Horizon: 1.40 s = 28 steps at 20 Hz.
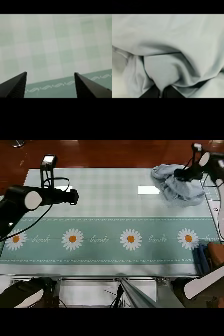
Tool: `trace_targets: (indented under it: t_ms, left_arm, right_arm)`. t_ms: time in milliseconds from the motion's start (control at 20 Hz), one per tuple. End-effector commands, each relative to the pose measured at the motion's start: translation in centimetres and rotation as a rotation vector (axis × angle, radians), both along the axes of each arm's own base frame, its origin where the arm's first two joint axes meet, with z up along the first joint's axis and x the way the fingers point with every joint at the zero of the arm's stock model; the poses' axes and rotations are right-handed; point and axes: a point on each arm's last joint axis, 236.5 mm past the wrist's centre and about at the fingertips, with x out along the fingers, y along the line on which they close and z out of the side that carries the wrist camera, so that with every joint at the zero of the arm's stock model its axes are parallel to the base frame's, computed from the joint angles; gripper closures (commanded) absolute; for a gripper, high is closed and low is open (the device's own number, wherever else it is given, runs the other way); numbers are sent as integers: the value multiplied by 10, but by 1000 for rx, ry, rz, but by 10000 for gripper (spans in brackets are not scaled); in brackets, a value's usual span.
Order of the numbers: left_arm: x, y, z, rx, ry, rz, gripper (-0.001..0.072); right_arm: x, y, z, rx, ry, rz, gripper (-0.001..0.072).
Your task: Fold the shirts.
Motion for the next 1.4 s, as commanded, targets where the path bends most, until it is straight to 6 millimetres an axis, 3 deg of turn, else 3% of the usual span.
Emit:
trace_targets:
  t_ms: [0, 50, 150, 250, 350, 450, 550, 650, 750, 900, 1050, 1350]
  left_arm:
    - [-72, 10, 11, 45, 166, -80, 4]
    - [-97, 4, 12, 4, 198, -101, 4]
    - [-130, -10, 17, -103, 160, -130, 4]
    - [-149, -12, 20, -204, 101, -84, 4]
    - [-158, -7, 24, -274, 40, -27, 4]
    - [-160, -5, 27, -309, -2, -5, 4]
    - [-161, -5, 23, -306, 7, -4, 4]
    - [-159, -5, 20, -303, 16, -1, 4]
    - [-156, -6, 19, -304, 16, 1, 4]
    - [-149, -7, 24, -317, -17, 7, 4]
    - [-145, -8, 27, -331, -27, 19, 4]
    - [-144, -8, 24, -329, -21, 21, 4]
  right_arm:
    - [1, 34, 125, 96, -228, 54, 684]
    - [-5, 48, 162, 98, -301, 94, 684]
    - [-25, 71, 241, 64, -468, 154, 684]
    - [-58, 90, 328, 49, -669, 188, 684]
    - [-97, 106, 392, 36, -816, 226, 684]
    - [-139, 122, 429, 10, -876, 294, 684]
    - [-180, 138, 441, -8, -870, 366, 684]
    - [-216, 151, 429, -6, -782, 434, 684]
    - [-245, 165, 402, 8, -646, 505, 683]
    - [-268, 214, 350, 107, -463, 669, 684]
    - [-273, 270, 277, 191, -301, 790, 683]
    - [-285, 361, 106, 405, -20, 783, 683]
